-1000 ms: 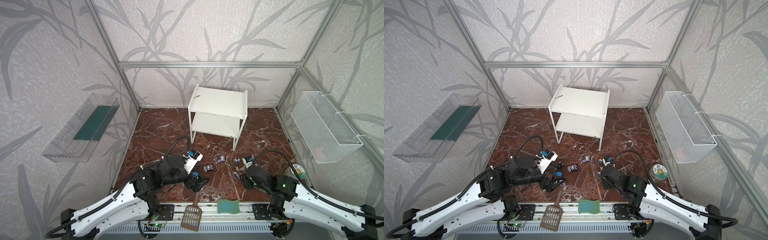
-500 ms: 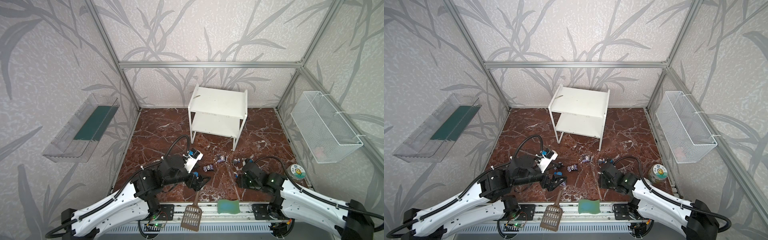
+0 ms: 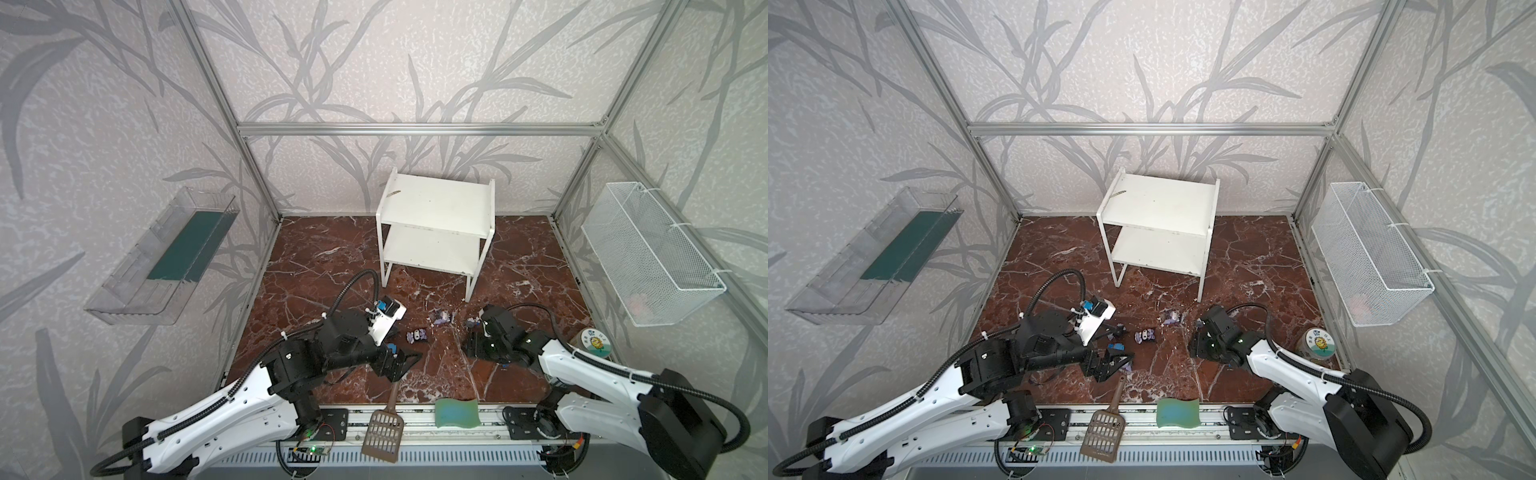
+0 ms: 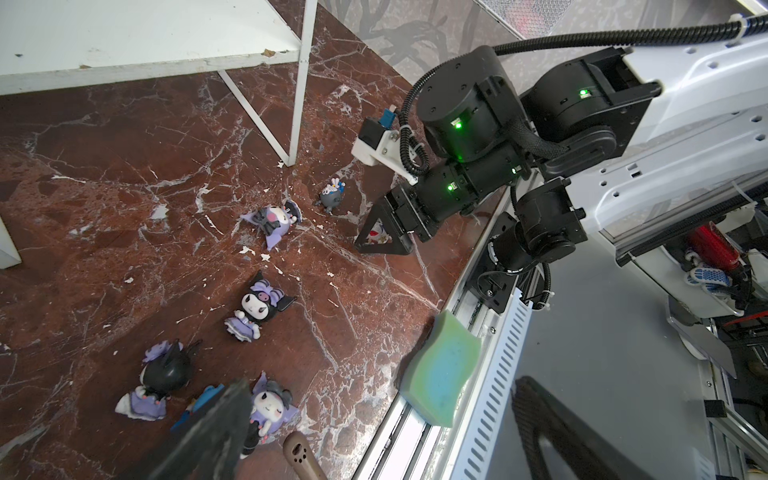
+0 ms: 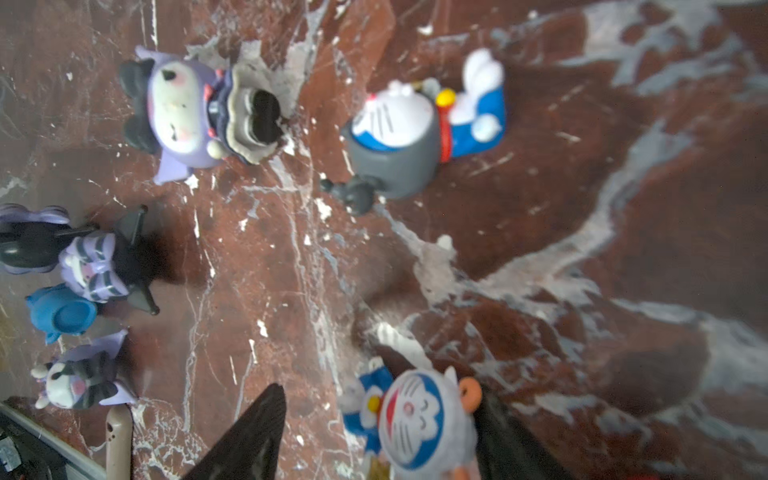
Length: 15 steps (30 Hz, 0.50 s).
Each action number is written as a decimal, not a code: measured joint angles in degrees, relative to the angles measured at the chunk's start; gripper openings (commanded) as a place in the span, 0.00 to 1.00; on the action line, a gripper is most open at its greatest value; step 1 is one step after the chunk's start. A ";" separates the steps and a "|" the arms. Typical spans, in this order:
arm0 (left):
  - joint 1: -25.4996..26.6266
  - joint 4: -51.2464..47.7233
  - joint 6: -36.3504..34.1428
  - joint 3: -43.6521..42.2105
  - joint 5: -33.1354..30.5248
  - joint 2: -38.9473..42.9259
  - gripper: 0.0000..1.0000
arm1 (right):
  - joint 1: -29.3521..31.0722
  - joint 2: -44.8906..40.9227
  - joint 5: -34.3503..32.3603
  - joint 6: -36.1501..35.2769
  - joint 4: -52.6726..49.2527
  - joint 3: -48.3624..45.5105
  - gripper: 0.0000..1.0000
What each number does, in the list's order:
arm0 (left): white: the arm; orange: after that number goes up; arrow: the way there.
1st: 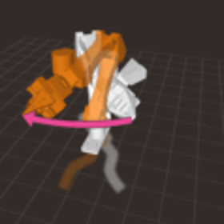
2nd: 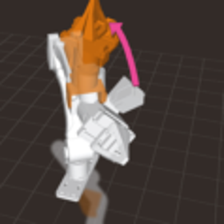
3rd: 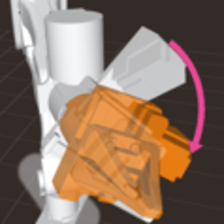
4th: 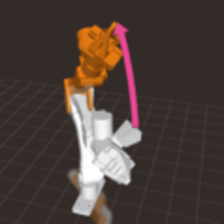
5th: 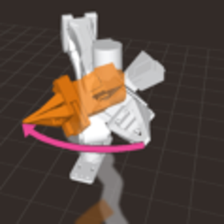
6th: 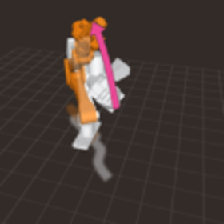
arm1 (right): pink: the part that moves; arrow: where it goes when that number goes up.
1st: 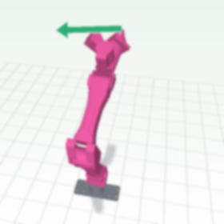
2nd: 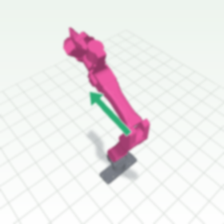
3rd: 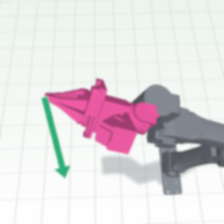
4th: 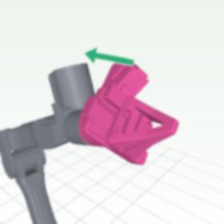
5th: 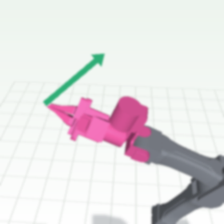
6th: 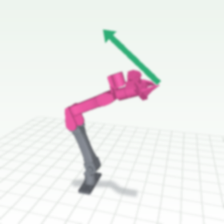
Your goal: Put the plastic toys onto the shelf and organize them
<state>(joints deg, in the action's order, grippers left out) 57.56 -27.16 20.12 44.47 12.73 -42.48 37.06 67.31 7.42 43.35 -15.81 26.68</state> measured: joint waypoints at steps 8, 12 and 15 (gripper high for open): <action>0.00 -0.02 -0.17 0.00 0.07 -0.22 1.00 | 1.18 8.50 3.34 -6.16 2.89 5.60 0.70; 0.00 -0.07 -0.61 0.00 0.22 -0.57 1.00 | 2.51 5.20 0.94 -7.96 0.83 5.81 0.72; 0.00 -0.07 -1.05 0.00 0.28 -0.98 1.00 | 2.60 -0.96 -1.44 -8.09 -1.44 4.92 0.72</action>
<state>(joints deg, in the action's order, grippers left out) 57.56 -27.22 19.07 44.47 13.02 -43.46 39.66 66.35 5.98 35.27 -17.26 31.59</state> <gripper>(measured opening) 0.997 0.719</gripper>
